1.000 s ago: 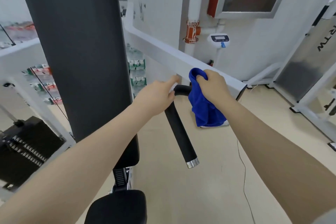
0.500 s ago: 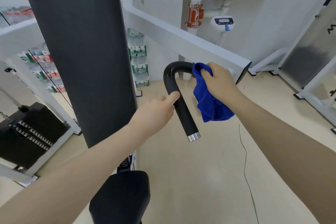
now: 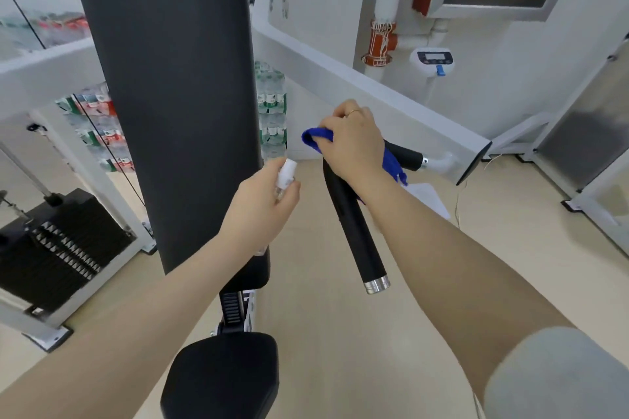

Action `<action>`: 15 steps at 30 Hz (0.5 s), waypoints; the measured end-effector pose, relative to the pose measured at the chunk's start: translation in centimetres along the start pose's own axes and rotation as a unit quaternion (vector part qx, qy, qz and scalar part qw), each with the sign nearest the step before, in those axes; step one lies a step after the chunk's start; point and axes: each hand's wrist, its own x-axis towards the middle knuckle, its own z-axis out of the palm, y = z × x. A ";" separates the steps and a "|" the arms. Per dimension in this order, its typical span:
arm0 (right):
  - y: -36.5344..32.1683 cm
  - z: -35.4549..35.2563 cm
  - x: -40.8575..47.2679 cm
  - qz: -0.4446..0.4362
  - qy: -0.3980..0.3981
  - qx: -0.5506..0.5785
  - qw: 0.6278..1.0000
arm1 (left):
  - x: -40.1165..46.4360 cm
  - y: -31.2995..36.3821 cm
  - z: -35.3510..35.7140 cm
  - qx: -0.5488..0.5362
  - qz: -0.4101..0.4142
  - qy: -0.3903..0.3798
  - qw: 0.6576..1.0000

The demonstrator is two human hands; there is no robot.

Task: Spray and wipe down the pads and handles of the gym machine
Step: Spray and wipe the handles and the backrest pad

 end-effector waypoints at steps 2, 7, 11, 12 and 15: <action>0.5 0.0 -1.1 -0.005 -0.027 0.027 0.999 | 0.4 0.3 0.1 -0.012 -0.011 0.000 1.000; 0.2 -0.2 -6.5 -0.120 0.006 -0.048 0.992 | 0.6 1.1 0.9 -0.046 -0.006 -0.023 0.999; 1.1 -0.4 -1.0 -0.007 -0.053 -0.008 0.999 | 0.7 0.7 0.7 -0.042 -0.018 0.002 0.999; 1.5 -0.5 0.7 0.045 -0.057 -0.004 0.997 | 0.8 0.6 0.6 -0.041 -0.027 0.011 0.999; 3.1 -0.8 2.7 0.146 -0.062 -0.089 0.983 | 1.0 1.1 0.4 -0.040 -0.027 0.013 0.999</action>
